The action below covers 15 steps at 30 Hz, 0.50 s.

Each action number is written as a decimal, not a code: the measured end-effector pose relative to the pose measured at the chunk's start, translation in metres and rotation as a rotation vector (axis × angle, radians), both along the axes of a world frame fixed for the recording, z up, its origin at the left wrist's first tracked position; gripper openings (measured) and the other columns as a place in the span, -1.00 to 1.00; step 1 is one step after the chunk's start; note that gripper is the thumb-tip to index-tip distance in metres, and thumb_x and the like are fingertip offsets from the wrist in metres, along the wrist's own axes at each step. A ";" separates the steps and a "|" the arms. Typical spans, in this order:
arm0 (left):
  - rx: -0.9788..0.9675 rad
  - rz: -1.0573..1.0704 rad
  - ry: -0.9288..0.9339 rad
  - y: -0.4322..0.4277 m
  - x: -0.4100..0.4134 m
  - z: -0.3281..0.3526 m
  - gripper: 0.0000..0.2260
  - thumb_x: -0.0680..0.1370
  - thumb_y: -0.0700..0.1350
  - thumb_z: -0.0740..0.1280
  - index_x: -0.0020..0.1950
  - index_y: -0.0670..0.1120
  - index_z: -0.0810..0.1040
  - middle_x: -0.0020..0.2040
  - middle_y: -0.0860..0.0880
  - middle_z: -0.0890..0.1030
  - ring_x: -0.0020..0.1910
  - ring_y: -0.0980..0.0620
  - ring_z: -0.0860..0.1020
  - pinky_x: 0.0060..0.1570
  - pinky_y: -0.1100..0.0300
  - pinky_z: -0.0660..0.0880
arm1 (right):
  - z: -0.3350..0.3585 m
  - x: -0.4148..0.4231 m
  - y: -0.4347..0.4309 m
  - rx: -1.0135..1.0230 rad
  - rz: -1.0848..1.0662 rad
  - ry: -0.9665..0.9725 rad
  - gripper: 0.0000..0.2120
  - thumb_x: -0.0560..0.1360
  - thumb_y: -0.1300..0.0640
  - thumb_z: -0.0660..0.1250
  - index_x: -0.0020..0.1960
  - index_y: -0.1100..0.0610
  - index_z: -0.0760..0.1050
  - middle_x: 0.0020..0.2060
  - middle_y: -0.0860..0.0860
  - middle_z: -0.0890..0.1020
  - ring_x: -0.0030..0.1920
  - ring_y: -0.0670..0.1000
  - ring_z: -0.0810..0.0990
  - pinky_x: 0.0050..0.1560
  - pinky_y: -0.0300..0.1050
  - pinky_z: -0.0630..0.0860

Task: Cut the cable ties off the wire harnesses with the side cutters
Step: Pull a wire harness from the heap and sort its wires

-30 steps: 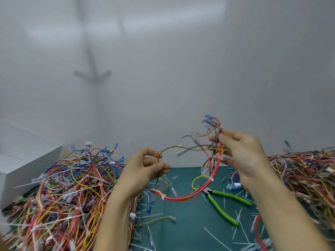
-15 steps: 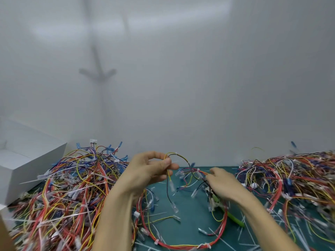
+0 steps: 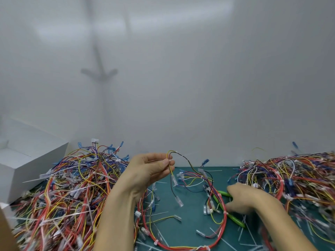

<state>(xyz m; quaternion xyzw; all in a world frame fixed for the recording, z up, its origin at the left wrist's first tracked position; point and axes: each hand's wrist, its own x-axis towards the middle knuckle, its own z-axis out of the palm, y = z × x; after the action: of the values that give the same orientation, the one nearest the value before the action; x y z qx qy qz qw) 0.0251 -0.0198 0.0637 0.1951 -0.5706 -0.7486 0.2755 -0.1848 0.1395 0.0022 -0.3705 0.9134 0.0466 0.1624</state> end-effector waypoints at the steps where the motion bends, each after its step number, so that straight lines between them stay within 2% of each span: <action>1: -0.005 -0.001 -0.008 0.000 0.000 0.000 -0.91 0.49 -0.38 0.36 -0.06 -0.28 0.65 -0.13 -0.20 0.71 -0.21 -0.02 0.70 -0.23 0.29 0.62 | 0.000 0.001 0.001 0.012 0.001 -0.014 -0.39 0.45 -0.28 0.31 0.32 0.11 0.39 0.31 0.11 0.41 0.27 0.15 0.46 0.25 0.04 0.48; 3: -0.028 0.000 -0.031 0.000 -0.002 0.000 -0.91 0.51 -0.36 0.36 -0.05 -0.27 0.65 -0.12 -0.19 0.71 -0.20 -0.01 0.70 -0.24 0.29 0.62 | -0.001 0.002 0.001 0.026 -0.004 -0.020 -0.25 0.38 -0.34 0.36 0.39 0.09 0.34 0.36 0.13 0.35 0.35 0.18 0.39 0.31 0.06 0.44; 5: -0.052 0.000 -0.053 0.000 -0.004 -0.001 -0.91 0.52 -0.35 0.36 -0.03 -0.26 0.64 -0.11 -0.18 0.71 -0.20 0.00 0.70 -0.23 0.28 0.63 | -0.004 0.004 -0.001 0.010 -0.011 -0.022 -0.26 0.38 -0.29 0.39 0.40 0.07 0.31 0.37 0.15 0.33 0.37 0.20 0.36 0.32 0.07 0.44; 7: -0.066 -0.001 -0.068 0.001 -0.005 -0.002 -0.91 0.52 -0.35 0.36 -0.02 -0.26 0.63 -0.12 -0.16 0.71 -0.20 0.01 0.70 -0.22 0.27 0.63 | -0.006 0.008 -0.003 -0.012 -0.033 -0.031 -0.29 0.39 -0.25 0.38 0.41 0.08 0.30 0.38 0.16 0.32 0.32 0.20 0.42 0.28 0.05 0.47; 10: -0.071 0.001 -0.080 0.002 -0.007 -0.002 -0.93 0.53 -0.35 0.35 -0.03 -0.26 0.62 -0.14 -0.15 0.71 -0.21 0.01 0.70 -0.22 0.27 0.63 | -0.003 0.011 -0.005 -0.077 -0.096 -0.005 -0.39 0.49 -0.21 0.25 0.40 0.13 0.34 0.38 0.20 0.34 0.25 0.19 0.50 0.19 0.00 0.48; 15: -0.051 0.031 -0.089 0.002 -0.009 -0.002 -0.93 0.55 -0.36 0.33 -0.06 -0.28 0.61 -0.16 -0.15 0.70 -0.22 -0.01 0.70 -0.26 0.26 0.63 | 0.017 0.012 -0.003 -0.331 -0.226 0.053 -0.49 0.60 -0.08 0.00 0.33 0.22 0.45 0.31 0.24 0.52 0.22 0.21 0.53 0.09 -0.02 0.43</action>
<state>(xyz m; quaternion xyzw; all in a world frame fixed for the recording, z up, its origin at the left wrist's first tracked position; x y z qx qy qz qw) 0.0157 -0.0178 0.0618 0.2300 -0.5979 -0.7201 0.2665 -0.1729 0.1364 0.0197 -0.2857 0.9483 -0.1130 0.0791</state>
